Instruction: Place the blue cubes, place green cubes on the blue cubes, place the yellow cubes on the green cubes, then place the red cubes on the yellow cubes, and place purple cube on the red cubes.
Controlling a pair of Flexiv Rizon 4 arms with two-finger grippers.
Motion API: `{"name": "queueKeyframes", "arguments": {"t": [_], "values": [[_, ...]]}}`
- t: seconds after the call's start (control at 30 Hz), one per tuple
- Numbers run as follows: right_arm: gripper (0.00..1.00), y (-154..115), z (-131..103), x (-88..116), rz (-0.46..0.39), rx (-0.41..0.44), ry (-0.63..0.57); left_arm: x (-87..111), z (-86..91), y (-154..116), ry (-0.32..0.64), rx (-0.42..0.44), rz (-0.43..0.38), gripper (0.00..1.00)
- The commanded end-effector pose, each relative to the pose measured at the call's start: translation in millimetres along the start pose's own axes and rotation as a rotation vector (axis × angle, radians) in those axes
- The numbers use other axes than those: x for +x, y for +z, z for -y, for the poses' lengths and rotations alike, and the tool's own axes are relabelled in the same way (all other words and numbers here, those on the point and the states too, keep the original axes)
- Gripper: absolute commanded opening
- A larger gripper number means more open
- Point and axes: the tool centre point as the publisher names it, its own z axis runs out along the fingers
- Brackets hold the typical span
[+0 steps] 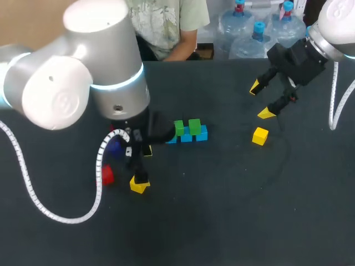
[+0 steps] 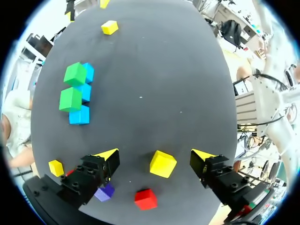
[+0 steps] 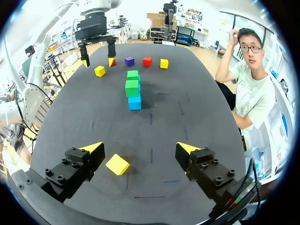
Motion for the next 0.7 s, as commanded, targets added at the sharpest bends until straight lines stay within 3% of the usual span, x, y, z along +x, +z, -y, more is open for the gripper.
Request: {"name": "queueKeyframes", "arguments": {"t": [0.03,0.43,0.5,0.7], "values": [[1.0,0,-1,0,0.001,0.003,0.0,3.0,7.7,-2,0.023,-0.024,0.009,1.0],[1.0,0,-1,0,0.001,0.003,0.0,2.0,8.3,-3,0.028,-0.021,-0.001,1.0],[1.0,0,-1,0,0.001,0.003,0.0,2.1,8.0,-6,0.053,-0.075,0.004,1.0],[1.0,0,-1,0,0.001,0.003,0.0,-8.4,2.5,-1,0.179,-0.064,-0.058,1.0]]}}
